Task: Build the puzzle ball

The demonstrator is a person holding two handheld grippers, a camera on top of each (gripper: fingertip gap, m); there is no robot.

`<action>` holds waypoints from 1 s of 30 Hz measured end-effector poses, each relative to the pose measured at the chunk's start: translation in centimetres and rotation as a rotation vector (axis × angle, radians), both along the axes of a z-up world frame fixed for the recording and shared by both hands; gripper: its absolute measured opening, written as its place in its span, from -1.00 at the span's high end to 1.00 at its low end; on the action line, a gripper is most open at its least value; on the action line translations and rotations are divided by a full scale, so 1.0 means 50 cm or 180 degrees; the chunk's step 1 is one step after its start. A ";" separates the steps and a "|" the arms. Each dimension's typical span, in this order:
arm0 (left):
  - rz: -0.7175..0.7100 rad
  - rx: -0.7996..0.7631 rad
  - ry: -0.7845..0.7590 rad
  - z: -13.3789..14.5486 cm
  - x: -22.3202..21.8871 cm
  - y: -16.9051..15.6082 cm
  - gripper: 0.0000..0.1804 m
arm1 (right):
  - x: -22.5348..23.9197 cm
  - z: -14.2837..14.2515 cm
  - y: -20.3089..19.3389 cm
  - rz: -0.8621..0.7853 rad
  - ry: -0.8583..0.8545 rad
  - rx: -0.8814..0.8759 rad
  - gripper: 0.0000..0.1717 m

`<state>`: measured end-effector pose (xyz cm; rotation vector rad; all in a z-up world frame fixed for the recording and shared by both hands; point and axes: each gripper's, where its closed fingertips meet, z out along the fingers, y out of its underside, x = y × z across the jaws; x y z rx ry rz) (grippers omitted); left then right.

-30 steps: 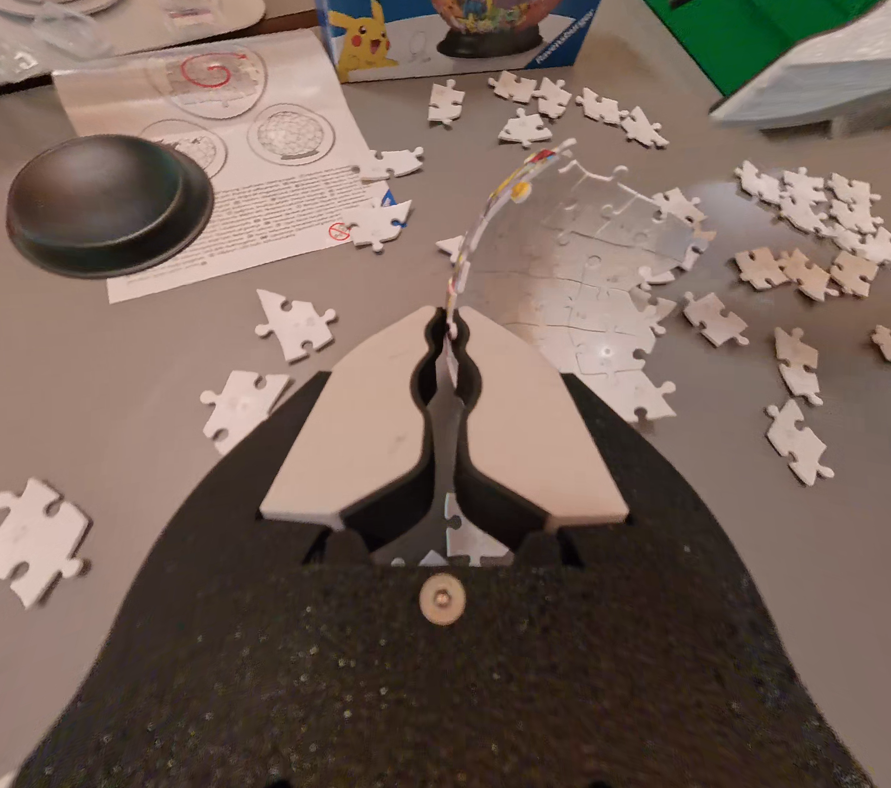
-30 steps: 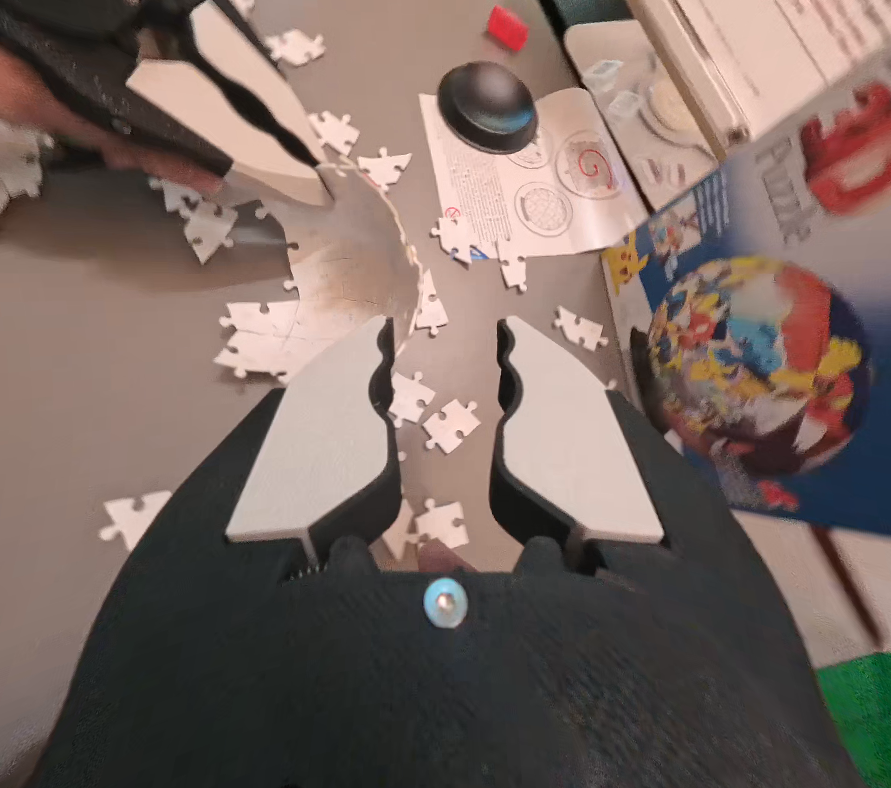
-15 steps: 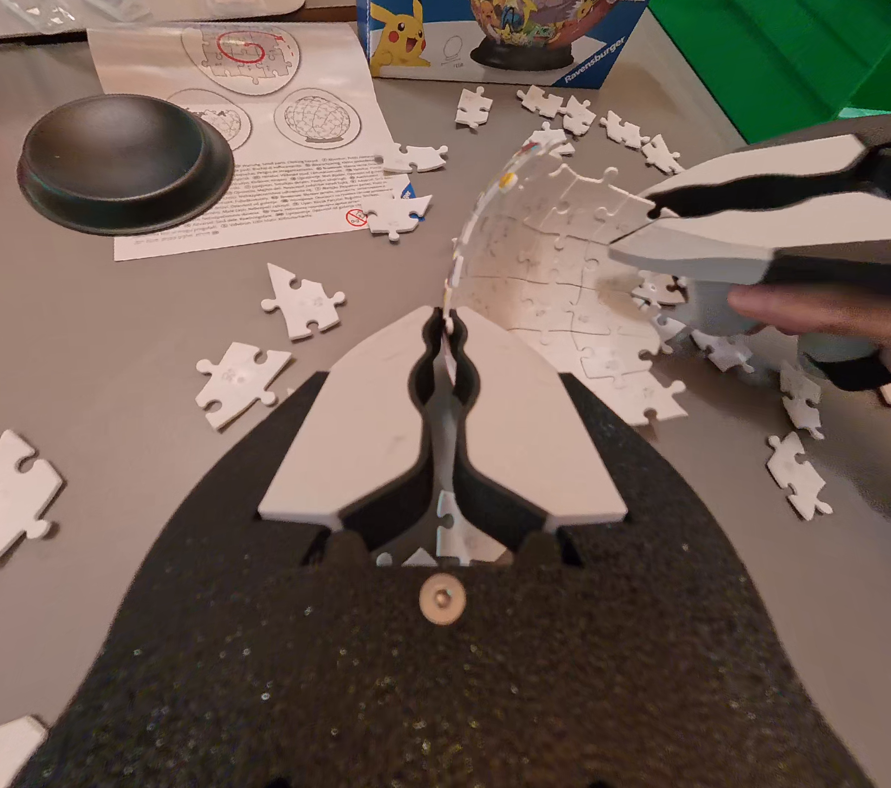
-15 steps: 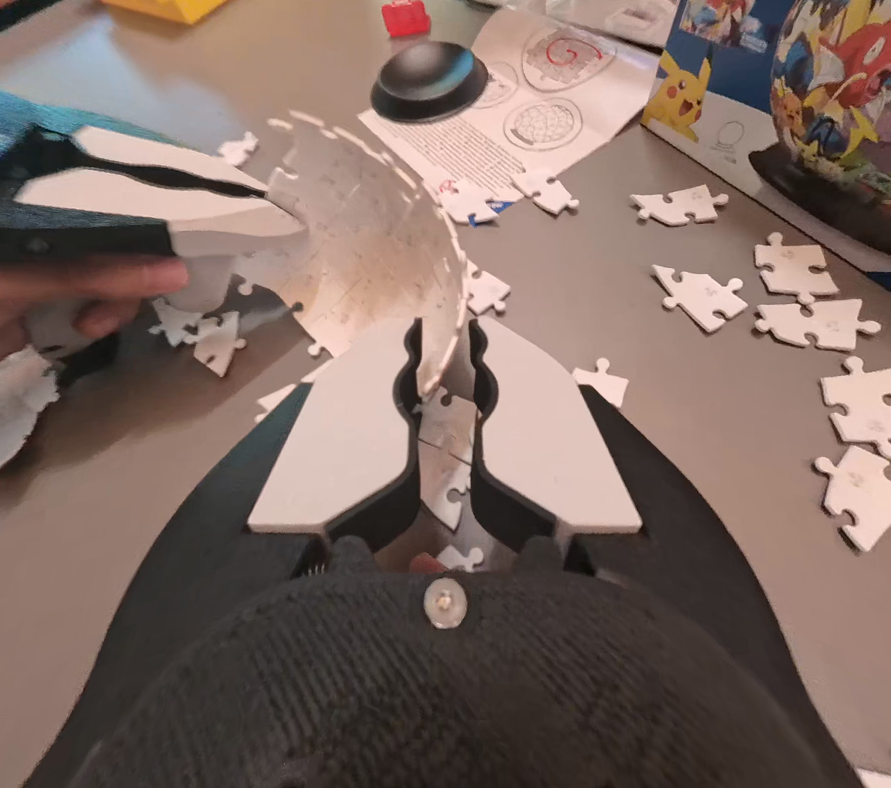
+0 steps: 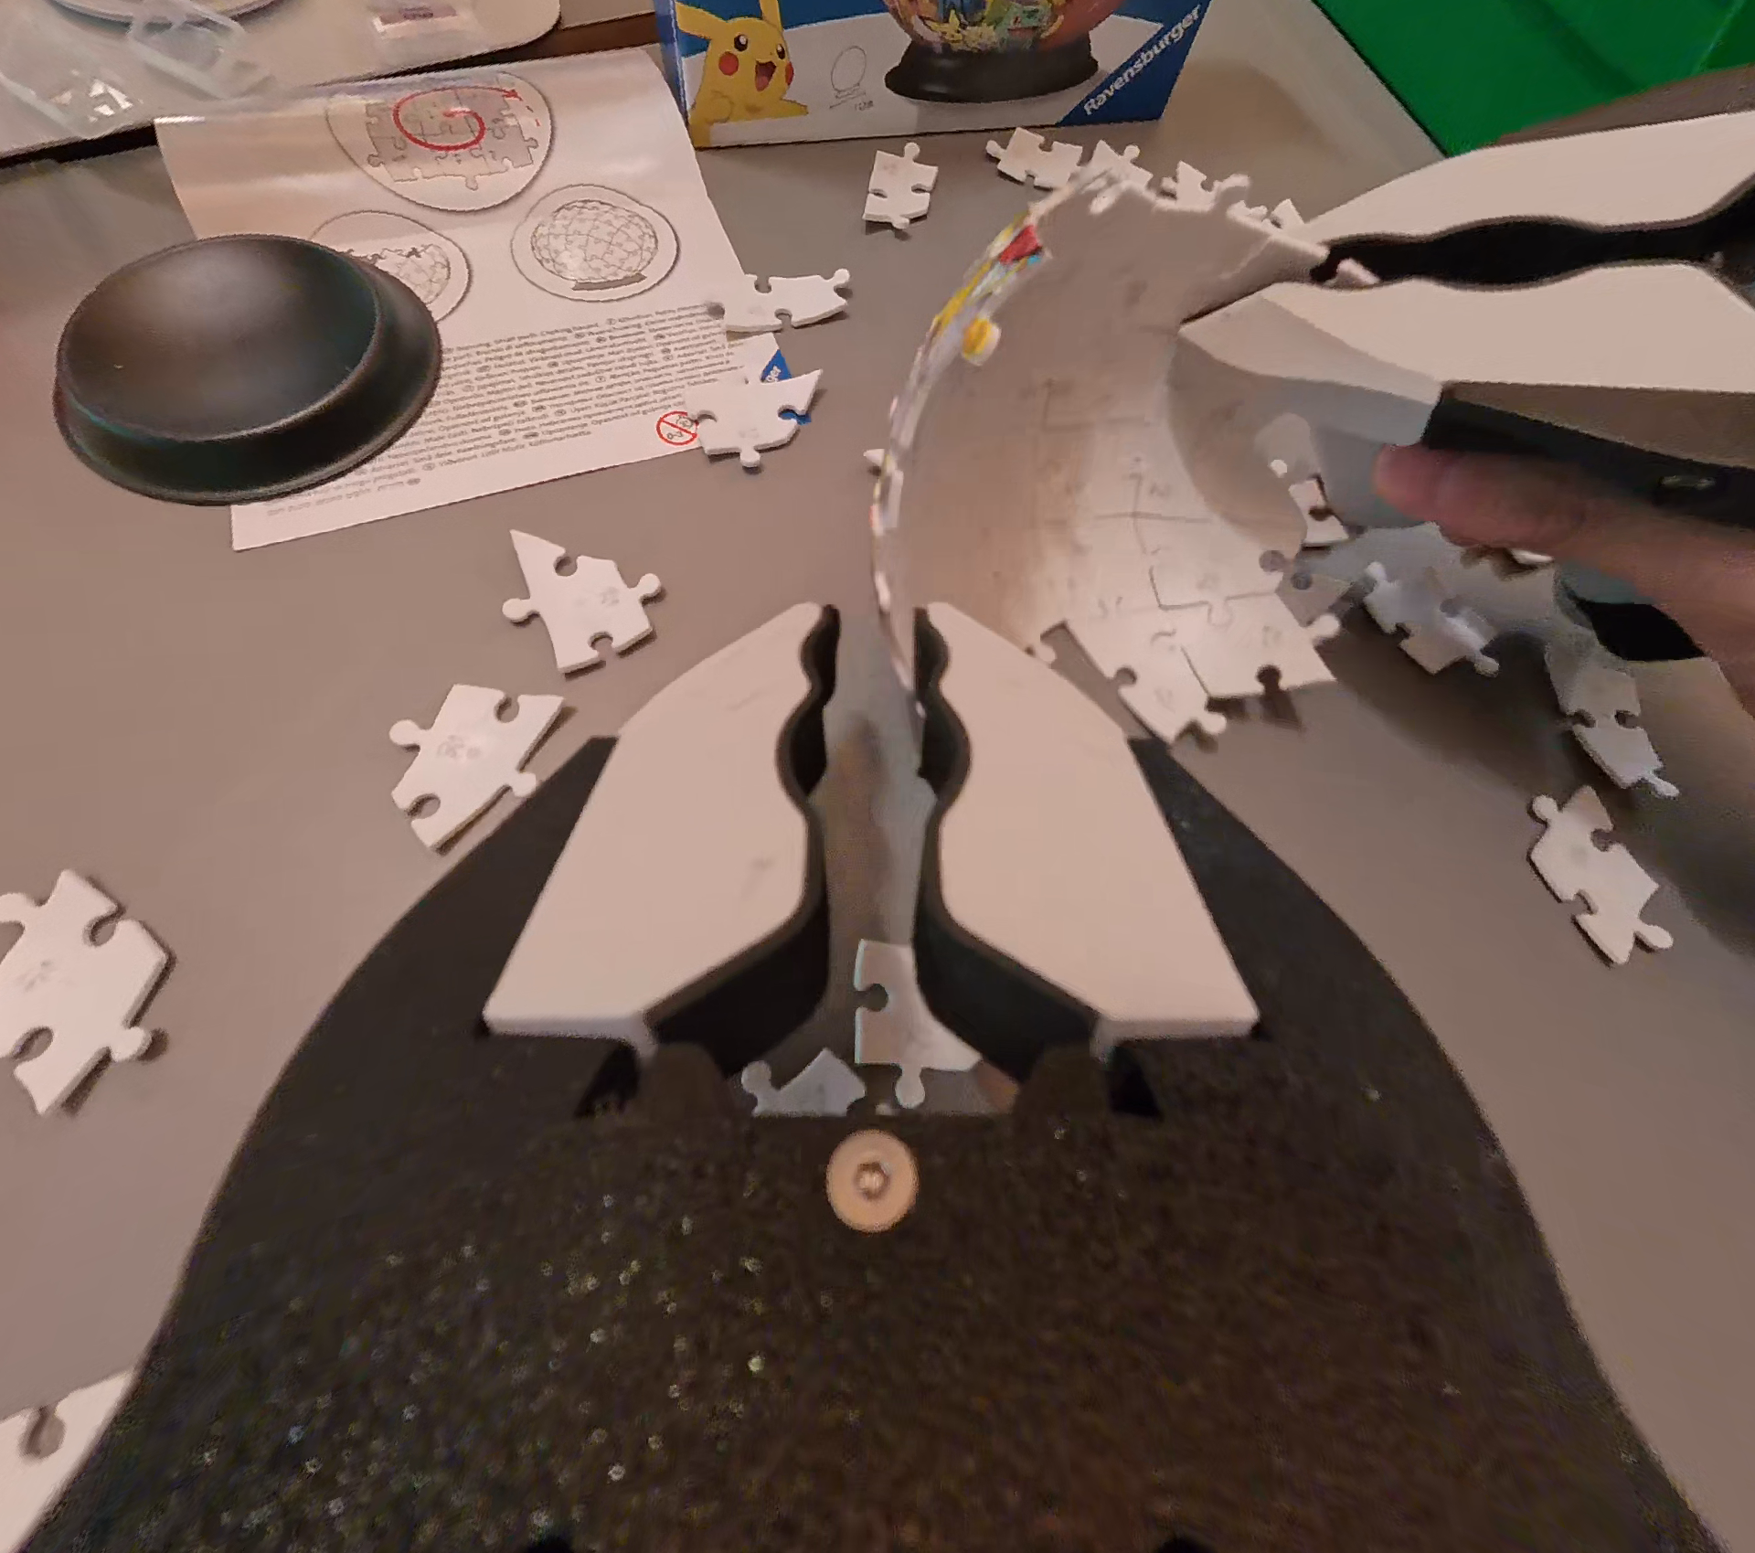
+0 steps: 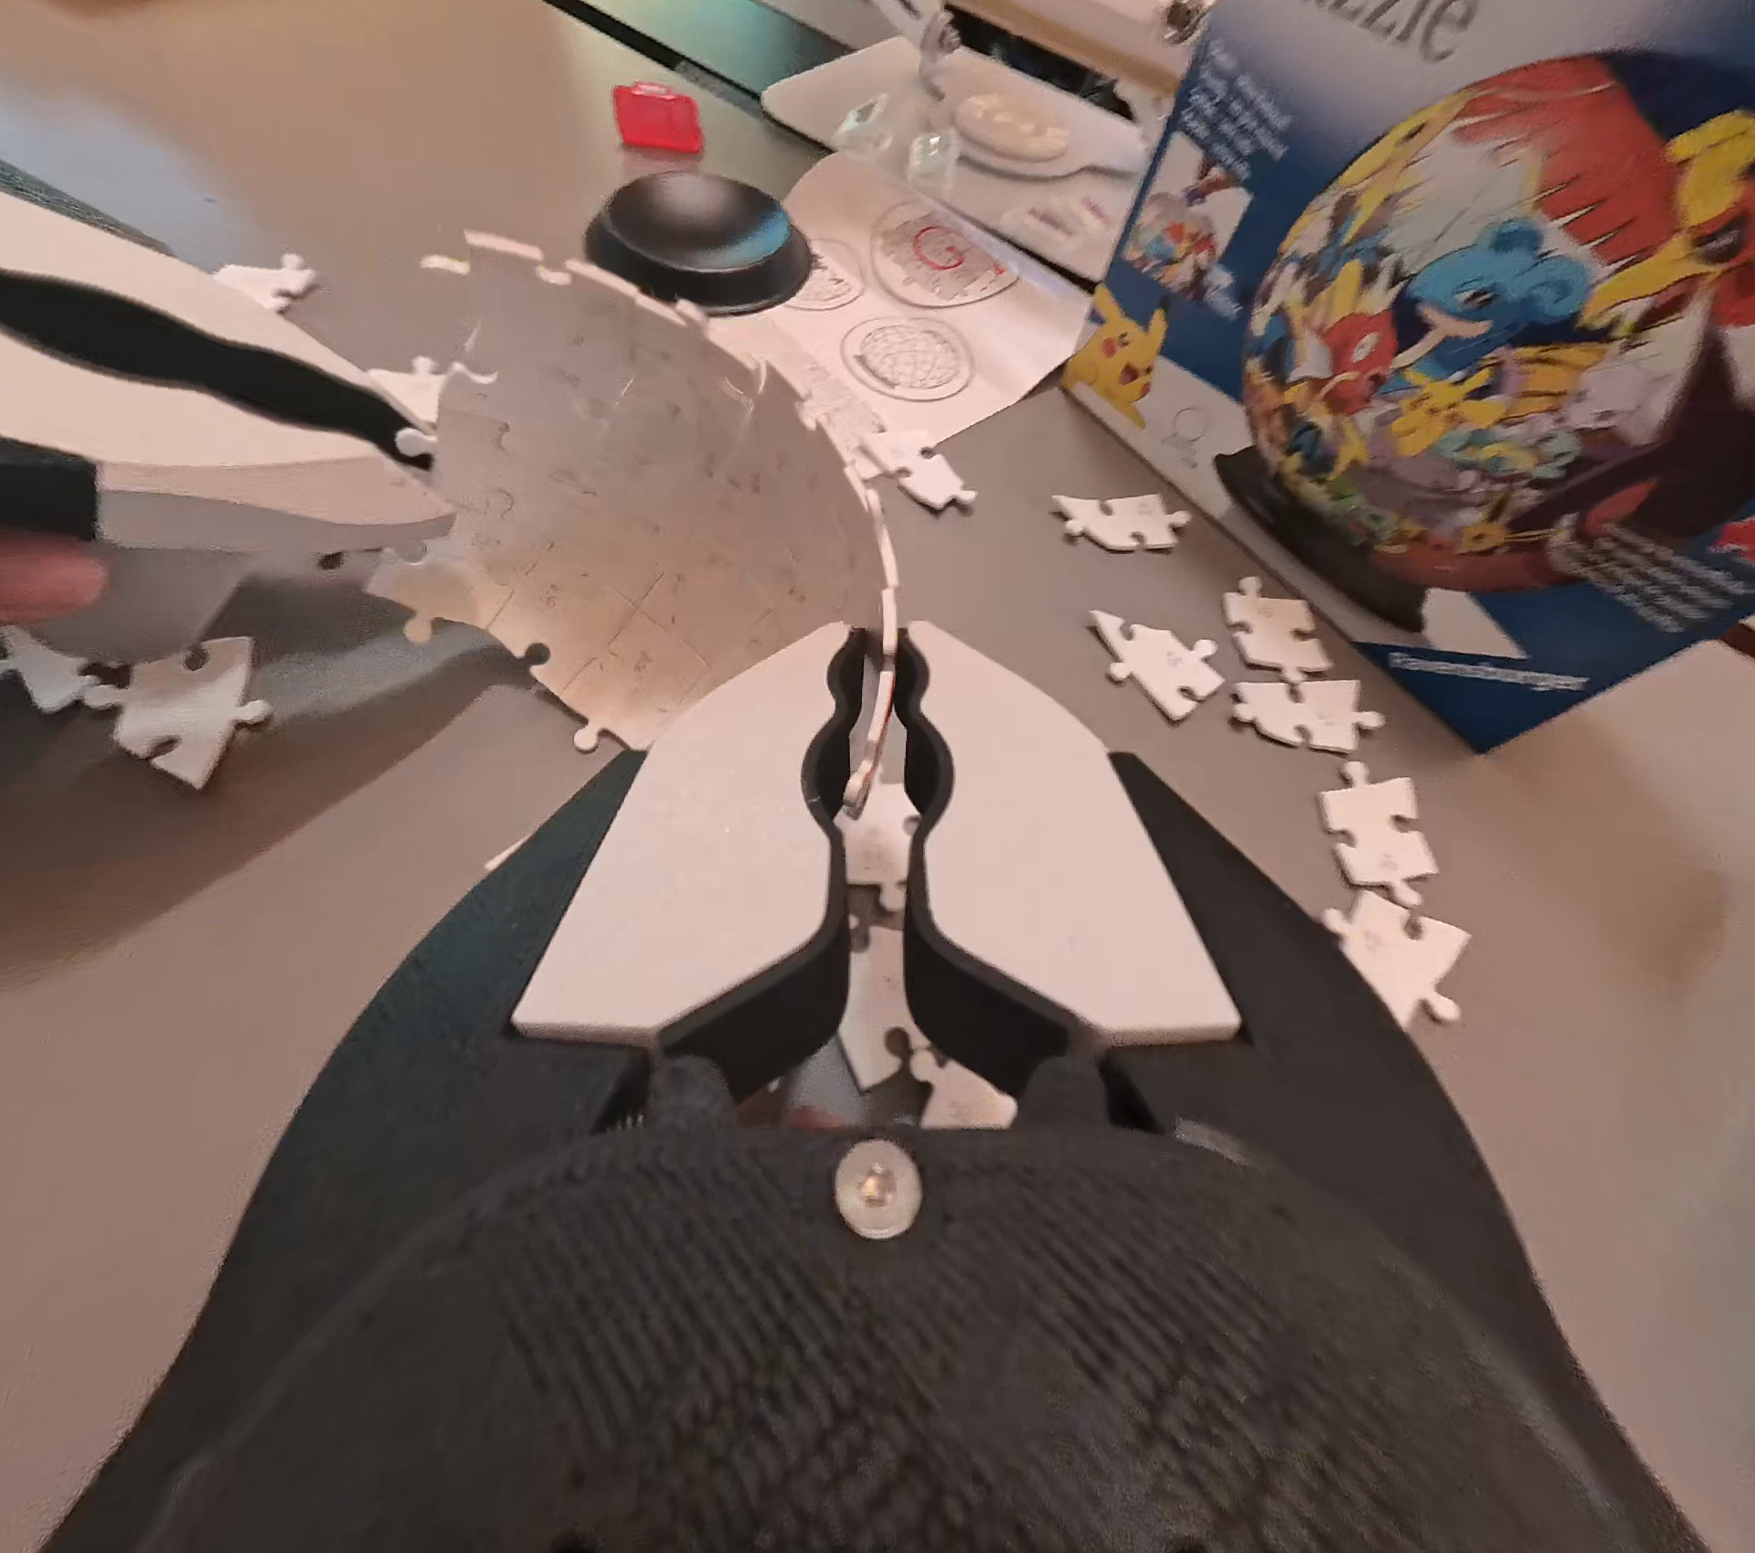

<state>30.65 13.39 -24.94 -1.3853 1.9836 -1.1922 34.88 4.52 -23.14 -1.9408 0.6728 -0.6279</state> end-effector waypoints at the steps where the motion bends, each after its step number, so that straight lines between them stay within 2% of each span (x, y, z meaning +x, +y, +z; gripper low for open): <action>1: -0.0002 0.0009 0.0041 0.000 -0.003 0.002 0.79 | 0.002 0.004 -0.005 -0.0053 -0.0065 -0.0010 0.94; 6: 0.0016 0.0031 0.0224 0.002 -0.039 0.020 0.68 | 0.004 0.005 -0.014 -0.0191 -0.0128 0.0006 0.94; 11: -0.0073 0.0465 0.0383 -0.013 -0.096 0.044 0.64 | 0.001 0.006 -0.009 -0.0271 -0.0197 0.0095 0.94; 18: -0.0023 0.1041 0.0650 -0.051 -0.145 0.069 0.62 | -0.012 0.016 0.002 -0.0253 -0.0558 -0.0094 0.93; 25: -0.0067 0.0967 0.0951 -0.062 -0.167 0.042 0.56 | -0.036 0.022 0.011 -0.0139 -0.0947 -0.0372 0.92; 30: -0.0077 0.1193 0.1027 -0.077 -0.165 0.063 0.65 | -0.044 0.024 0.016 -0.0077 -0.0995 -0.0378 0.92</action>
